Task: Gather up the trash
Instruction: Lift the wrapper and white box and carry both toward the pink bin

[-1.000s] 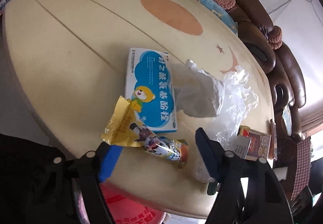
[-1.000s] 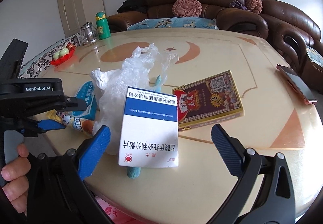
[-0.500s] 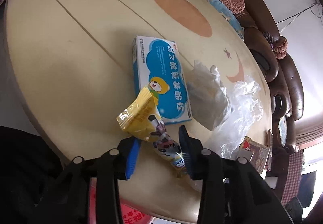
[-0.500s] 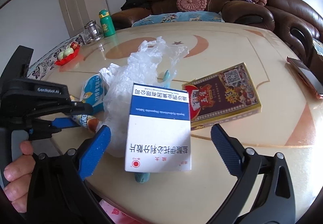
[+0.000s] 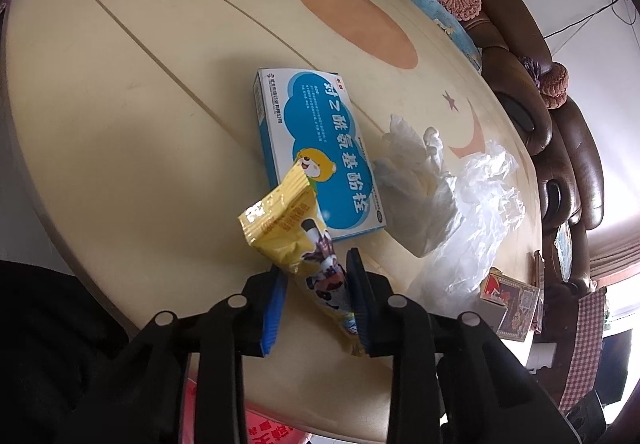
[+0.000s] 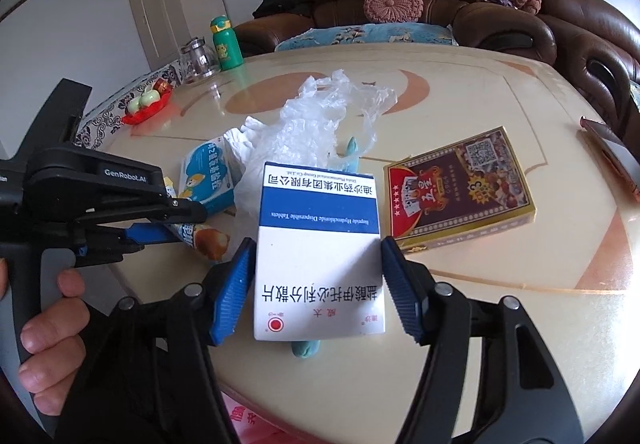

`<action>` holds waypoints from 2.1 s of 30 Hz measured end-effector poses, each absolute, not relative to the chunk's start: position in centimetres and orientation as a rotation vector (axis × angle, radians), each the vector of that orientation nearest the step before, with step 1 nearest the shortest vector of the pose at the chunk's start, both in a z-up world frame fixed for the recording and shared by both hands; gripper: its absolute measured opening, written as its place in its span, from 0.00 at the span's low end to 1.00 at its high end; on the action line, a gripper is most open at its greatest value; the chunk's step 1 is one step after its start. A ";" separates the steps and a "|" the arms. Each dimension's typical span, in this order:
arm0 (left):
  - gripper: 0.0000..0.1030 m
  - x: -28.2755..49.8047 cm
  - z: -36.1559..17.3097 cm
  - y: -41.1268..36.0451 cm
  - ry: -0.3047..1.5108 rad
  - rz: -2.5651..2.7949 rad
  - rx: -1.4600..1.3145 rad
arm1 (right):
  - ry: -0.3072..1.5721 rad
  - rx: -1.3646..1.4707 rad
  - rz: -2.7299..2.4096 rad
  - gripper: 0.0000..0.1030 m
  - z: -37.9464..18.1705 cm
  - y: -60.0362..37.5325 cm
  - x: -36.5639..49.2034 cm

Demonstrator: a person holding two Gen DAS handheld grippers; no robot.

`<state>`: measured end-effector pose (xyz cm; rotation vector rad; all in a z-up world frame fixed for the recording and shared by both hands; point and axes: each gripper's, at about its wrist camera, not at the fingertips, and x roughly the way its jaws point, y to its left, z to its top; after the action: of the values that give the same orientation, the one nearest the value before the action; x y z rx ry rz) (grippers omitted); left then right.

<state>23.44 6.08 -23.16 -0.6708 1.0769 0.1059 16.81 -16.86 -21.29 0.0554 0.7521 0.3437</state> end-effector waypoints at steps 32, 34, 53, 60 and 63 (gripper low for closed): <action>0.18 21.8 -20.1 6.0 1.002 0.050 -0.510 | 0.658 -0.006 0.286 0.61 -18.5 -16.0 15.2; 0.18 21.7 -19.9 5.9 0.995 0.043 -0.492 | 0.651 -0.007 0.283 0.61 -18.2 -16.0 15.1; 0.18 16.7 -15.3 4.5 0.915 -0.053 -0.278 | 0.589 -0.060 0.186 0.60 -13.1 -14.9 11.0; 0.18 13.8 -13.3 4.5 0.877 -0.087 -0.225 | 0.569 -0.074 0.150 0.60 -10.8 -14.6 7.8; 0.18 12.3 -12.6 4.2 0.868 -0.109 -0.205 | 0.564 -0.081 0.136 0.60 -10.1 -14.3 6.4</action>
<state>12.33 4.20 -12.61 -0.2045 0.8675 -0.1094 6.42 -14.28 -10.08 -0.0807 0.5642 0.1364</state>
